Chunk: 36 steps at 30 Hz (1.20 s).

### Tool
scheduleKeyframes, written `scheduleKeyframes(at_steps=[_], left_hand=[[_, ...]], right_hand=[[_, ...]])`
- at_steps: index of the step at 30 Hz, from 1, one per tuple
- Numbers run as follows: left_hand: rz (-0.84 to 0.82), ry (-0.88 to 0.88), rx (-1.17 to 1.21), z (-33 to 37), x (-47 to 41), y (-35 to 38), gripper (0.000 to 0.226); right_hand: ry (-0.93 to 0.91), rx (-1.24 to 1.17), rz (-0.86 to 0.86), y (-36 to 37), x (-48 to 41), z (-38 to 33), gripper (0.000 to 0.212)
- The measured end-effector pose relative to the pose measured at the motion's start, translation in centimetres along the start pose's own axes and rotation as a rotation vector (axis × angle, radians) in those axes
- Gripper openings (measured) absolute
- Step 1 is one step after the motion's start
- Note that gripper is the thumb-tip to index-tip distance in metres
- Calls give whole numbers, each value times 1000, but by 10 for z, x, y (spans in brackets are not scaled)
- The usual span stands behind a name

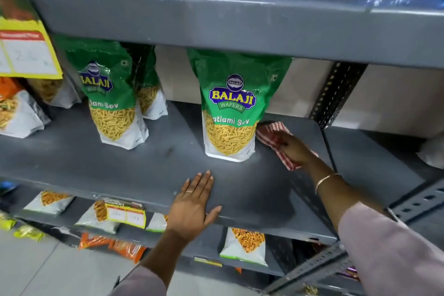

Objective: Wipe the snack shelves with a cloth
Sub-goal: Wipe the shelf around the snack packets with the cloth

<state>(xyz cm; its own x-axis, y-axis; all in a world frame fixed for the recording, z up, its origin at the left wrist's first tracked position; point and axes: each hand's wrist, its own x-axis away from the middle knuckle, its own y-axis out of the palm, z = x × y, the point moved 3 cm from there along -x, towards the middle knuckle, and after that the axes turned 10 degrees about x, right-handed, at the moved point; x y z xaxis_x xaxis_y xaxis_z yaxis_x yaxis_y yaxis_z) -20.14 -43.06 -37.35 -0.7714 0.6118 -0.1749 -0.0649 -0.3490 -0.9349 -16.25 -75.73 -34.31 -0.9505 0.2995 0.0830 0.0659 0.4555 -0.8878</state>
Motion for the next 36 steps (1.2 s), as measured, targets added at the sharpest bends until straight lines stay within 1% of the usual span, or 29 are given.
scheduleKeyframes(at_steps=[1,2,4,6,9,10,11,13,14,15,16,17,18,20,21,23,24,25,26,27,30,32,33,35,36], left_hand=[[-6,-5,-1,0,0,-1,74],[-7,-7,-6,1,0,-2,75],[-6,-4,-13,2,0,-3,76],[-3,1,-13,2,1,-3,76],[20,11,-9,3,1,-3,77],[27,14,-9,3,1,-4,78],[29,19,-11,3,1,-4,78],[31,26,-25,4,1,-4,80],[33,26,-29,5,1,-5,80],[30,26,-27,5,1,-5,80],[24,24,-25,5,1,-5,81],[19,23,-25,6,1,-6,81],[14,23,-28,6,1,-6,81],[4,25,-29,6,1,-6,81],[-3,27,-28,6,1,-5,81],[-5,30,-31,5,1,-5,81],[0,31,-30,5,1,-4,81],[5,33,-26,5,1,-4,81],[10,34,-18,5,1,-5,81],[16,33,-11,5,1,-5,81],[23,38,-1,4,2,-5,80],[21,39,11,4,2,-4,79],[22,38,14,4,2,-4,79],[24,35,17,4,2,-4,78],[24,33,17,4,2,-4,78]], right_hand=[[6,-30,-5,2,13,-7,52],[38,-18,17,0,26,-11,51],[62,13,61,0,56,-24,43],[48,27,74,3,89,-34,40],[63,145,37,11,153,-49,43],[29,190,37,15,177,-55,44],[-22,165,12,16,199,-64,46],[-139,-15,-123,19,225,-71,51],[-137,-177,-177,13,230,-73,51],[-107,-328,-180,3,226,-71,49],[-60,-448,-122,-10,220,-69,44],[17,-514,-11,-19,203,-61,39],[83,-511,111,-28,186,-51,36],[181,-349,260,-29,153,-31,34],[183,-207,274,-27,145,-29,33],[62,147,215,-9,135,-27,38],[-26,243,188,3,133,-28,43],[-17,261,110,10,141,-38,46],[-2,331,107,16,149,-47,47],[-1,346,109,21,162,-58,48],[-170,271,101,37,201,-82,46],[-96,117,85,25,210,-79,42],[-16,14,127,11,207,-74,40],[180,-126,345,-20,194,-55,37],[268,-95,397,-26,186,-44,37]])
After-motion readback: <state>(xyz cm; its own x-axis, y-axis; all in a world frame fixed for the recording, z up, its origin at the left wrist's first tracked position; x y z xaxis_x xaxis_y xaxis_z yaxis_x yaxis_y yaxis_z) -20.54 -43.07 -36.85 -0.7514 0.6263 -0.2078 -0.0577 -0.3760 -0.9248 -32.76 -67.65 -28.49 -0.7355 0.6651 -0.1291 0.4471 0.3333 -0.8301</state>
